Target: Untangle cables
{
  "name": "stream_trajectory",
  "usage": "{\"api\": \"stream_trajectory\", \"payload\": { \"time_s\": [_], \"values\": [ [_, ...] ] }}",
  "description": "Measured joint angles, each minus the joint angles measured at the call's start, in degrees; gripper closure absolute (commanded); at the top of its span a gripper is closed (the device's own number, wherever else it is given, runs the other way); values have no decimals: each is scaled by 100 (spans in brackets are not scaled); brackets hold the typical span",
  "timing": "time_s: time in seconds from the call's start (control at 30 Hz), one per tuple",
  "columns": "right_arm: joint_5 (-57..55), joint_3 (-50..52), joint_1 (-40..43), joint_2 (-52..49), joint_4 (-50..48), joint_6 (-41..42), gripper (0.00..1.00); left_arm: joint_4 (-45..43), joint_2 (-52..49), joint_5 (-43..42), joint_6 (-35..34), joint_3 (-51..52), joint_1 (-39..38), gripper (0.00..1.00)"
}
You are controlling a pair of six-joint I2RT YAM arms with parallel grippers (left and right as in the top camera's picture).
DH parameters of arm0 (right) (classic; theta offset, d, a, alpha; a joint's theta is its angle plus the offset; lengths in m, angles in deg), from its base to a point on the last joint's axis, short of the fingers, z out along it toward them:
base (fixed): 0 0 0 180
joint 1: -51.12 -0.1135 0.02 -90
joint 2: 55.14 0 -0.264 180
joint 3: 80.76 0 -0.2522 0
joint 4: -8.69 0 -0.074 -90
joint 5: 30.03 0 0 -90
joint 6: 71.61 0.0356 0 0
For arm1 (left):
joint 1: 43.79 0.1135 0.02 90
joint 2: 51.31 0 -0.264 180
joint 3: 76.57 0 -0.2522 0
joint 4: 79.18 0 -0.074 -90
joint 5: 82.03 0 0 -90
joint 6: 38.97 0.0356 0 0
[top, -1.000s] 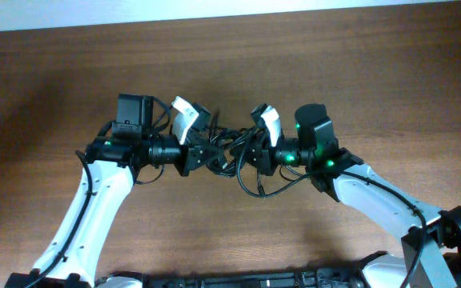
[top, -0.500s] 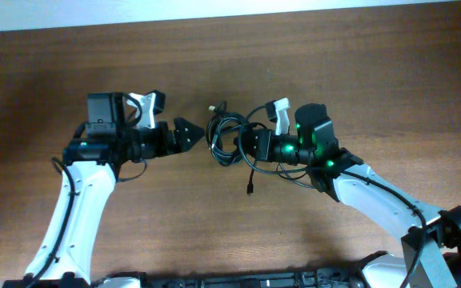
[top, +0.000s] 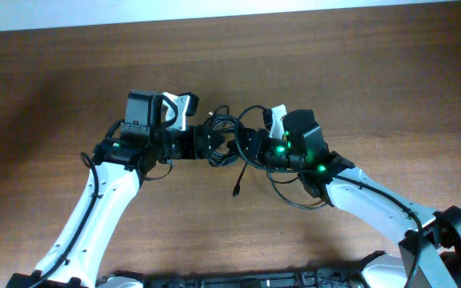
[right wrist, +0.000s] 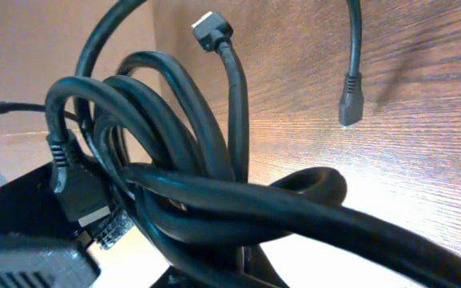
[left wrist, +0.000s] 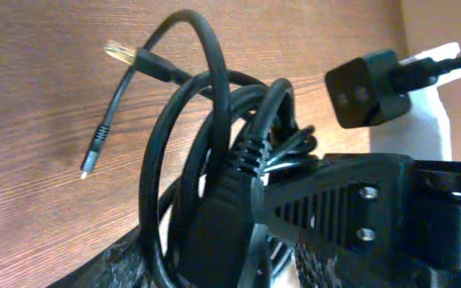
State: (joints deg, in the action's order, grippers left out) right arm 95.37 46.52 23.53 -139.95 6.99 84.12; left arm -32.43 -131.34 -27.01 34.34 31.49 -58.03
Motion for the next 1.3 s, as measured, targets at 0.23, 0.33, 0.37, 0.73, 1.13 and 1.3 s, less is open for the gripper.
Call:
{"api": "stream_trajectory", "payload": {
  "time_s": [0.23, 0.33, 0.37, 0.73, 1.13, 1.3],
  "values": [
    [236, 17, -33, -7, -522, 4, 87, -127, 26, 352, -26, 258, -81, 94],
    [153, 17, -44, -11, -520, -98, 61, -243, 42, 334, -26, 275, -61, 100],
    [79, 13, -52, -11, -562, -393, 54, -221, 42, 350, -24, 321, 105, 100],
    [-2000, -46, -57, -11, 269, -3921, 17, 284, 42, 142, -4, 376, 1176, 100],
    [-935, -44, 621, 852, 350, -3939, 9, 577, 516, -452, 1167, 376, 1176, 100],
    [-673, -44, 79, 852, 352, -4708, 9, 883, 654, -1150, 2050, 378, 1174, 100]
  ]
}}
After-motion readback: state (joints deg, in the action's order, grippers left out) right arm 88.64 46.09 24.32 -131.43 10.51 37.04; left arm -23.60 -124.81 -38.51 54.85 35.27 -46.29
